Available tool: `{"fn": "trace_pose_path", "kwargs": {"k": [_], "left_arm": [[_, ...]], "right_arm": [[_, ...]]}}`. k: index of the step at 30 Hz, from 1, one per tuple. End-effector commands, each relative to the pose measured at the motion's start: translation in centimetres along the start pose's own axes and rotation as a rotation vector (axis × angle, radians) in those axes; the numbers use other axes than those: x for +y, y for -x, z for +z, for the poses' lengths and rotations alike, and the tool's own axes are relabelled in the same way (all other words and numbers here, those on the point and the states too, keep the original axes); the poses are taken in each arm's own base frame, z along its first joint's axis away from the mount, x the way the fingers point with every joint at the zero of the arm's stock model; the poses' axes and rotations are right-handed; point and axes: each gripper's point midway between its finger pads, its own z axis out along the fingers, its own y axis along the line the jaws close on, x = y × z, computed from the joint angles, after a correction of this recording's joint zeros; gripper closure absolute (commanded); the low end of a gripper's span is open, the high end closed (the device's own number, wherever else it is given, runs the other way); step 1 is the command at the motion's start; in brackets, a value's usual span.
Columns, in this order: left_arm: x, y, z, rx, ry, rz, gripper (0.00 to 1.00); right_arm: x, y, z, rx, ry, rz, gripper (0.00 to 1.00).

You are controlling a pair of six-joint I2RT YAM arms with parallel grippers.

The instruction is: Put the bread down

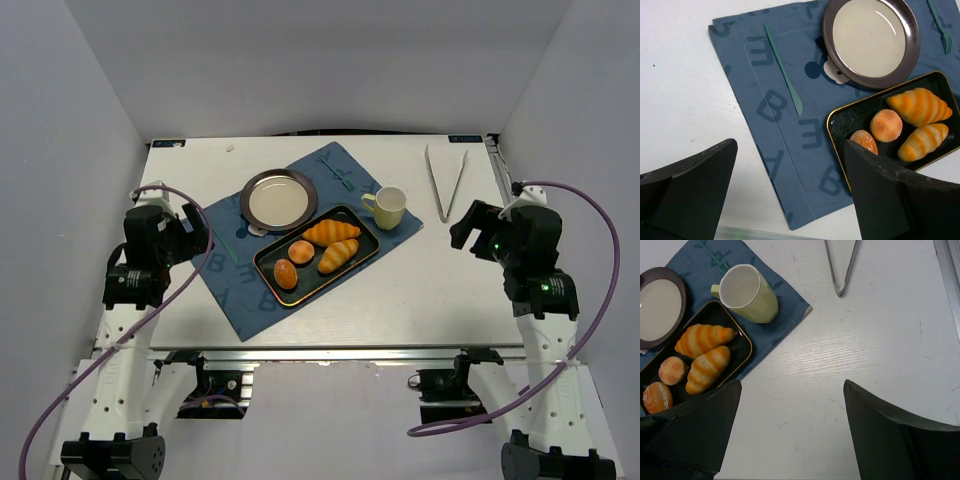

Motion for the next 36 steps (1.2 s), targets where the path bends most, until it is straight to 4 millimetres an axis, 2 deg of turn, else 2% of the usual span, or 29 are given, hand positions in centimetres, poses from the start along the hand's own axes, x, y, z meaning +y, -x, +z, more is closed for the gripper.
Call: {"fn": "trace_pose_path", "kwargs": {"k": [1, 6, 11, 12, 13, 14, 15, 16, 17, 18, 19, 20, 21, 22, 23, 24, 25, 26, 27, 28, 29, 30, 31, 32, 33, 36], "left_arm": [[-0.1, -0.4, -0.1, 0.007, -0.013, -0.006, 0.02], [0.0, -0.6, 0.2, 0.007, -0.008, -0.007, 0.02], [-0.2, -0.6, 0.4, 0.014, -0.015, -0.002, 0.02], [-0.2, -0.6, 0.4, 0.014, -0.015, -0.001, 0.02], [-0.2, -0.6, 0.4, 0.014, -0.015, -0.001, 0.02], [-0.2, -0.6, 0.5, 0.017, -0.014, -0.002, 0.02], [-0.2, -0.7, 0.5, 0.018, -0.017, -0.002, 0.02], [-0.3, -0.7, 0.5, 0.021, -0.018, -0.002, 0.02], [-0.4, -0.7, 0.6, 0.025, -0.024, -0.002, 0.02], [-0.4, -0.8, 0.6, 0.027, -0.026, -0.002, 0.02], [-0.5, -0.7, 0.6, 0.027, -0.027, -0.003, 0.02], [-0.5, -0.8, 0.7, 0.03, -0.031, -0.003, 0.02], [-0.6, -0.7, 0.7, 0.031, -0.032, -0.005, 0.02], [-0.7, -0.6, 0.7, 0.027, -0.037, -0.008, 0.02], [-0.8, -0.7, 0.9, 0.032, -0.041, -0.01, 0.02], [-1.0, -0.5, 1.0, 0.027, -0.05, -0.013, 0.02], [-1.1, -0.5, 1.1, 0.027, -0.053, -0.015, 0.02], [-1.2, -0.5, 1.2, 0.03, -0.057, -0.015, 0.02], [-1.2, -0.3, 1.4, 0.025, -0.058, -0.013, 0.02], [-1.2, -0.3, 1.5, 0.023, -0.057, -0.01, 0.02], [-1.2, -0.3, 1.7, 0.027, -0.056, -0.009, 0.02], [-1.3, 0.0, 1.8, 0.022, -0.058, -0.006, 0.02], [-1.4, 0.0, 1.8, 0.022, -0.061, -0.006, 0.02], [-1.6, 0.1, 2.0, 0.022, -0.069, -0.006, 0.02], [-1.6, 0.2, 2.0, 0.021, -0.07, -0.006, 0.02], [-2.4, 0.5, 2.2, 0.012, -0.111, -0.017, 0.02]], "right_arm": [[0.1, 0.8, -0.1, -0.04, 0.006, -0.011, 0.11], [0.3, 2.0, -1.1, -0.118, 0.015, -0.034, 0.11], [0.7, 1.6, -1.0, -0.143, 0.047, -0.037, 0.11], [1.2, 1.6, -0.9, -0.135, 0.076, -0.033, 0.11], [1.5, 1.7, -0.8, -0.131, 0.092, -0.028, 0.24], [2.0, 2.0, -0.3, -0.11, 0.111, -0.019, 0.65], [2.1, 2.1, 0.0, -0.089, 0.111, 0.002, 0.85], [2.3, 2.2, 0.4, -0.067, 0.111, 0.012, 0.92], [2.3, 2.5, 1.3, -0.022, 0.1, 0.025, 0.91], [2.3, 2.8, 1.7, -0.007, 0.096, 0.03, 0.72], [2.2, 3.0, 2.4, 0.004, 0.088, 0.023, 0.49], [1.9, 3.4, 3.6, 0.021, 0.068, 0.02, 0.22], [1.7, 4.3, 4.4, 0.0, 0.054, 0.012, 0.11], [1.2, 4.6, 5.3, 0.0, 0.034, -0.009, 0.11], [0.4, 4.4, 7.0, 0.025, -0.004, -0.016, 0.11], [0.4, 5.4, 7.9, 0.0, -0.004, -0.035, 0.11], [0.2, 5.5, 8.9, 0.01, -0.01, -0.047, 0.11], [-0.4, 4.6, 10.9, 0.054, -0.026, -0.061, 0.11], [-0.2, 5.4, 11.9, 0.038, -0.016, -0.075, 0.11], [-0.6, 4.3, 14.0, 0.09, -0.019, -0.083, 0.11], [-1.0, 4.1, 15.1, 0.101, -0.027, -0.109, 0.11], [-1.1, 5.0, 16.1, 0.088, -0.034, -0.124, 0.11], [-1.9, 3.7, 18.2, 0.142, -0.05, -0.135, 0.11], [-1.9, 4.6, 19.1, 0.136, -0.049, -0.158, 0.11], [-2.5, 3.2, 21.2, 0.188, -0.058, -0.168, 0.11], [-2.9, 2.9, 23.9, 0.209, -0.059, -0.174, 0.11]]}}
